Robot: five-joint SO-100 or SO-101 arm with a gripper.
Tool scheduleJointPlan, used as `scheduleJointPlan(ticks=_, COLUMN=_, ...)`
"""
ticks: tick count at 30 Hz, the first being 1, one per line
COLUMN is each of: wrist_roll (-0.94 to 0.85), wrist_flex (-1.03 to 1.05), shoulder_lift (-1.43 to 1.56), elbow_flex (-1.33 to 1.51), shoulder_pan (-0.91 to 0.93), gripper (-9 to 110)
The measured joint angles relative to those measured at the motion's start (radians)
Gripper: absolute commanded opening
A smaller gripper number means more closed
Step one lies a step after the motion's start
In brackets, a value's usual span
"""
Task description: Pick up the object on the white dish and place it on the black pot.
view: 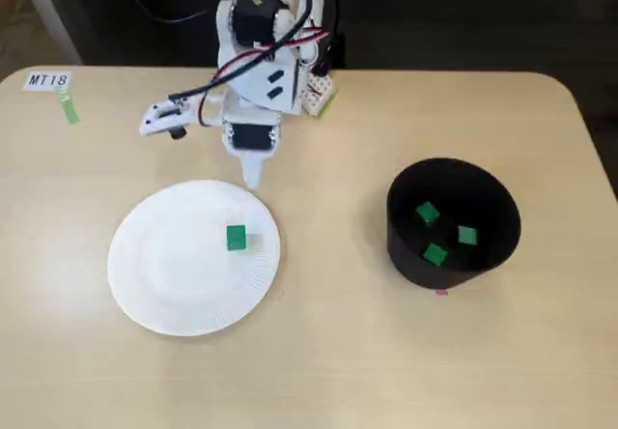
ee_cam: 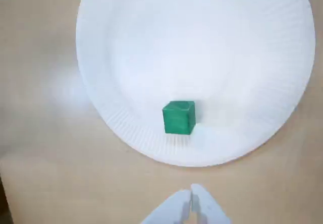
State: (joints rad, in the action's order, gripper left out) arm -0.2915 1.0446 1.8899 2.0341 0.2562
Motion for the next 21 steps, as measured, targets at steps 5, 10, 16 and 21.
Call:
scheduleJointPlan(ticks=5, wrist_roll=-0.103, wrist_flex=-0.032, shoulder_lift=-0.086, elbow_flex=-0.011, shoulder_pan=0.041, gripper=0)
scheduleJointPlan(ticks=10, wrist_roll=-0.170, wrist_flex=-0.058, shoulder_lift=-0.147, elbow_flex=-0.014, shoulder_pan=0.031, gripper=0)
scheduleJointPlan(ticks=16, wrist_roll=-0.199, wrist_flex=-0.084, shoulder_lift=-0.179, elbow_flex=-0.014, shoulder_pan=0.028, gripper=8)
scheduleJointPlan(ticks=21, wrist_roll=-0.229, wrist_flex=-0.086, shoulder_lift=-0.181, elbow_flex=-0.014, shoulder_pan=0.052, gripper=20)
